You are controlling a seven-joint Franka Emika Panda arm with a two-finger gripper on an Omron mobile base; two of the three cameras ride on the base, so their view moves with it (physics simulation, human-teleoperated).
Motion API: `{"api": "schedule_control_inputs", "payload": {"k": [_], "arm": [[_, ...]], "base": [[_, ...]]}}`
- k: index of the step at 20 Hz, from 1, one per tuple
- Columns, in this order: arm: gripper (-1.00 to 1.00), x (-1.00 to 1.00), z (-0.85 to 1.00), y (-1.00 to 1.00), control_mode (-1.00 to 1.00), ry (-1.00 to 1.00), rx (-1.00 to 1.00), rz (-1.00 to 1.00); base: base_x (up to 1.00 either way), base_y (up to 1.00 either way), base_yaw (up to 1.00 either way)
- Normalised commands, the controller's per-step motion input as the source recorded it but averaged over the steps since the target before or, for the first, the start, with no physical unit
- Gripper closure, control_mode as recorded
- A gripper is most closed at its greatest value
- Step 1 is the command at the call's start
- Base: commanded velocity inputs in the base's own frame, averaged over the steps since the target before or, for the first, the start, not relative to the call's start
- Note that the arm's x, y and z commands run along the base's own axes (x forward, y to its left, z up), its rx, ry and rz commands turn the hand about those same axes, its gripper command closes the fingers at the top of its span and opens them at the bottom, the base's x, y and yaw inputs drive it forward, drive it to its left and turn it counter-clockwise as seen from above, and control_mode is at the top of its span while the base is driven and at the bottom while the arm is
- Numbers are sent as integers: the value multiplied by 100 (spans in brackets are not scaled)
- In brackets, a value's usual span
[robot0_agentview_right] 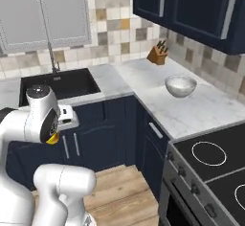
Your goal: Pick the cup and bowl from the counter and place them on the counter next to the sink.
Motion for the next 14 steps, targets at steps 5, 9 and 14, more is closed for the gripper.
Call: {"api": "schedule_control_inputs", "payload": {"k": [5,9,14], "arm": [[100,0,0,0,100,0,0,0],[100,0,0,0,100,0,0,0],[100,0,0,0,100,0,0,0]], "base": [[5,-21,74],[44,-4,54],[95,-1,13]]}}
